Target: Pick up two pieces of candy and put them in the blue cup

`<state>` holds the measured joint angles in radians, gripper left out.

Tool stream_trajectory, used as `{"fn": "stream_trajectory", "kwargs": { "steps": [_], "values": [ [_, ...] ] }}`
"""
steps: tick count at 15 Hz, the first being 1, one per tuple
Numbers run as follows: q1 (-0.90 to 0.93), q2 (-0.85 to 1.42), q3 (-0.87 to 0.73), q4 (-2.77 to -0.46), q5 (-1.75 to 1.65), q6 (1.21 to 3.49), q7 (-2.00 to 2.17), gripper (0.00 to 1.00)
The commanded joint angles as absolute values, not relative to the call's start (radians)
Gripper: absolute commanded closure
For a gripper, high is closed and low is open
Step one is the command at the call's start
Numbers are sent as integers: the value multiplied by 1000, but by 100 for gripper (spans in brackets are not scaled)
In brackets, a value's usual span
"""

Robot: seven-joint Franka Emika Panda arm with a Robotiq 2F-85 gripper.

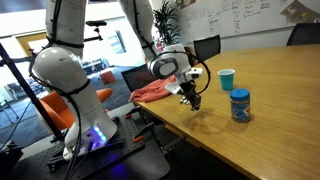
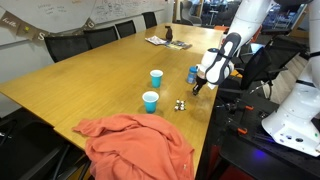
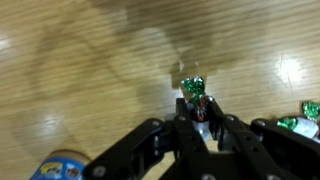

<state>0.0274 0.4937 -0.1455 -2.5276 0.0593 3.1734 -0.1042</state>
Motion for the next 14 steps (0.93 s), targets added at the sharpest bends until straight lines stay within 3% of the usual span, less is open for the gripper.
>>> {"fn": "stream_trajectory", "kwargs": {
  "steps": [1, 6, 8, 14],
  "values": [
    [37, 290, -175, -2588, 35, 3167, -67, 94],
    [-4, 120, -127, -2524, 36, 3049, -70, 94],
    [-24, 89, -83, -2458, 126, 2884, -135, 94],
    [-63, 201, -83, -2189, 117, 2558, -90, 94]
  ]
}}
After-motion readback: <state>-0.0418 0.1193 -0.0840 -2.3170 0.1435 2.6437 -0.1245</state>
